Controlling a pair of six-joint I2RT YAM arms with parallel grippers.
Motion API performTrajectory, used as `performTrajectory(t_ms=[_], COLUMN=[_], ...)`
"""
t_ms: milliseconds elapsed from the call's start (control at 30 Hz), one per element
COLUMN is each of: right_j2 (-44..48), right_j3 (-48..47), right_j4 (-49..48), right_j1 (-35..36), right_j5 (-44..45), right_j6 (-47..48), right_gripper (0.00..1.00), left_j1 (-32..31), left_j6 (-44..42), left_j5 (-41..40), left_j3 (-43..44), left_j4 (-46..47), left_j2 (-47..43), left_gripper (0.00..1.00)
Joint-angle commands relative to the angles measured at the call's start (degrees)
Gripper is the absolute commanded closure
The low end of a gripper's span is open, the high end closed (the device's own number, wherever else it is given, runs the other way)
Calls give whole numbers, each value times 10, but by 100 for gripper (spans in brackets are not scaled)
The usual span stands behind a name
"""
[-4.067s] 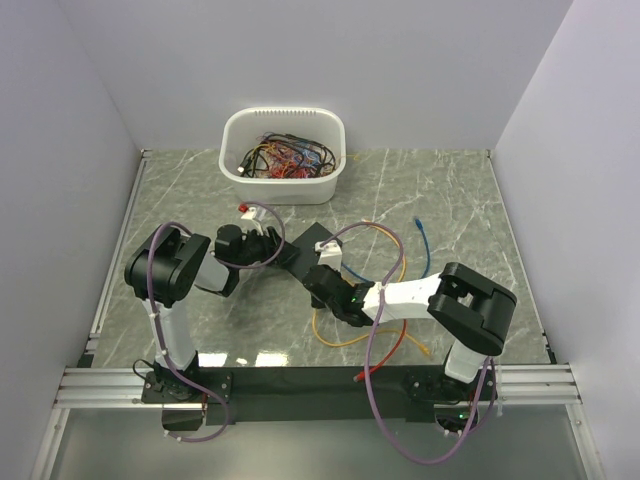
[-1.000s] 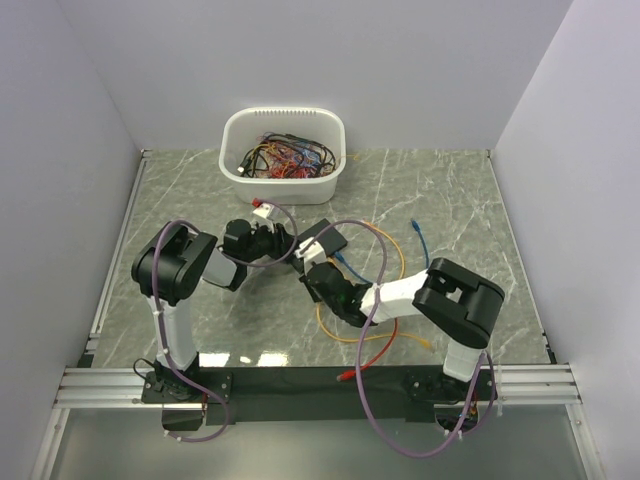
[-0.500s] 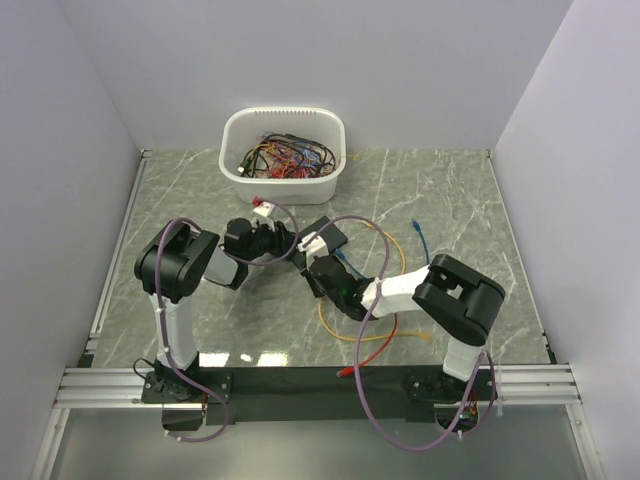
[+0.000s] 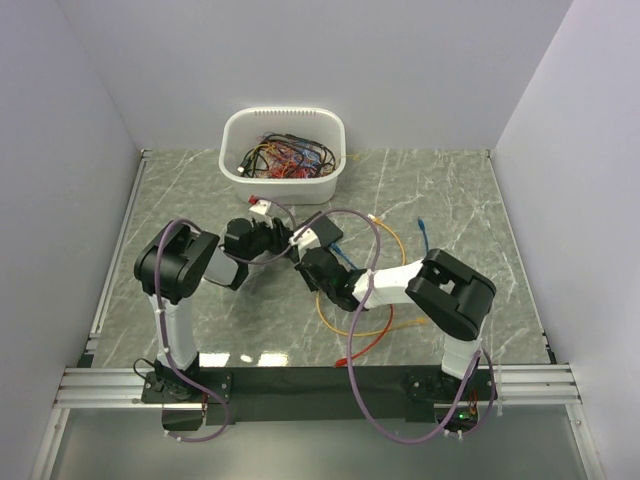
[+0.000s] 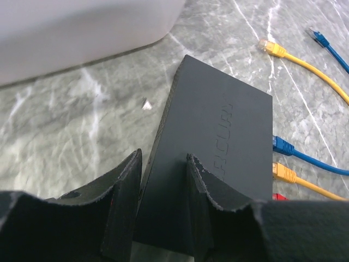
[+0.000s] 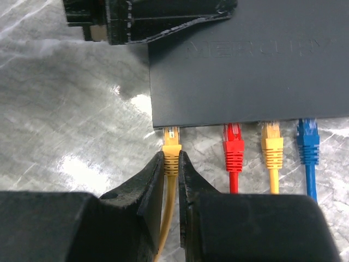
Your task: Insert the plug into the switch port
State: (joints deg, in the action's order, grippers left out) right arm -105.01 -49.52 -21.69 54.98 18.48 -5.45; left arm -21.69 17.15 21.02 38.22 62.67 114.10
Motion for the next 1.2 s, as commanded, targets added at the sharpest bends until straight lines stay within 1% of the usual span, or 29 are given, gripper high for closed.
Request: performTrajectory(t_ms=[0,67,100,133,267,533,600,700,867,1000,1167], right_j2=[20,36,40,44,60,58,52,38,13,2,4], right_j3=[-25,-10,-8,-8,-8,-32,-35,-40,-70,-87,-79], right_j4=[-184,-176,-169,-160,-132,-107,-105,-107,-80,-63,-56], right_j1=[-12,-5,-4,-1,18,99,123,142,143,143,142], right_j5=[-28,-35,-60,-72,-110,-150,-143,-127,-79,-29,-17], right_j6=[-18,-24,-24,-24,-22,-29,-31,-35,-25,-25,-32], right_gripper=[100,100,100,100,100,100,100,100,100,100,100], left_j1=[-80,-85,-86,-88,-99,-107,-109,-118,-127,-134,-140], left_j6=[87,100,114,123,143,150,163,177,188,200,221], left_j5=[134,99,83,38,-11,-41,-48,-60,-78,-86,-109], left_j3=[-59,-83,-104,-116,-171,-226,-231,-244,-255,-270,-275], left_j4=[-89,-85,-87,-91,-102,-143,-152,-151,-167,-180,-205], left_j2=[-12,-33,-41,-62,-118,-203,-207,-212,-223,-253,-278], left_gripper=[61,62,63,63,64,65,65,65,65,65,64])
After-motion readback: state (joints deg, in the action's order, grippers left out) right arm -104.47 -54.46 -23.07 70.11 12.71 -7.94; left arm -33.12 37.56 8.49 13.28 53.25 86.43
